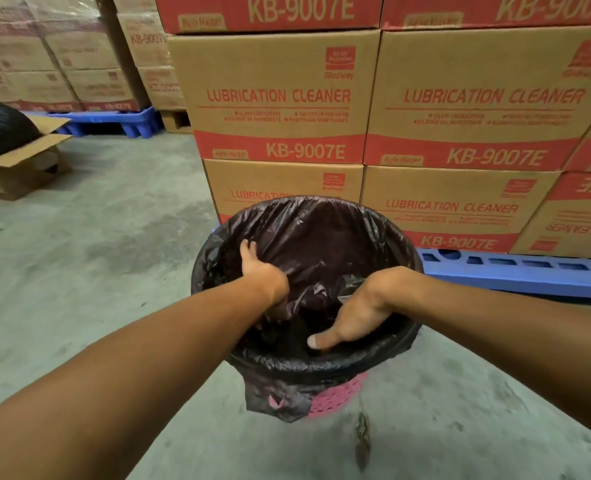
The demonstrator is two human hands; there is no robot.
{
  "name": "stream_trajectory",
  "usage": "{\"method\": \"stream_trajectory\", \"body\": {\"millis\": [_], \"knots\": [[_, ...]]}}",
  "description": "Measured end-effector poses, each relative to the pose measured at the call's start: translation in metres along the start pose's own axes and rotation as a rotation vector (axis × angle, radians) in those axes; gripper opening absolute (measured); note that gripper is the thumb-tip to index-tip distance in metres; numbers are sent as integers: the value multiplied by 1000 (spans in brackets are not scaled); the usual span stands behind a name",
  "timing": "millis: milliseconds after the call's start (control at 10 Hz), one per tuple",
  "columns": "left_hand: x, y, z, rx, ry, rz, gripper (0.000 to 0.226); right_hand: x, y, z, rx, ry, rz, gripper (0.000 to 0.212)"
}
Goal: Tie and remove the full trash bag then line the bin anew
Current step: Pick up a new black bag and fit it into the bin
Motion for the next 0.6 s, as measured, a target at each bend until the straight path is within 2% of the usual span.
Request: {"method": "stream_trajectory", "body": {"millis": [100,200,300,400,500,600], "knots": [[4,6,9,-30,30,-39,71,16,10,4,-20,-26,115,52],[10,7,10,-69,59,-66,60,14,9,2,-18,-6,117,37],[8,10,10,-49,106,-46,66,10,7,4,-68,-8,49,34],[-8,19,12,-26,433,-129,52,-13,17,6,-209,9,-363,37],[-46,43,30,-13,1136,-463,32,-39,63,-3,-248,2,-865,25],[-67,94,39,154,1388,-824,19,-22,119,3,-332,117,-1085,22]]}}
Point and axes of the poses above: each hand's wrist, its own y-axis away from the middle knuckle, its own x-axis out of the palm, z = x × y, the point moved 7 cm from there along -y, towards the middle knuckle, and after that the axes turned 3 degrees about -z, right-handed, at the moved point
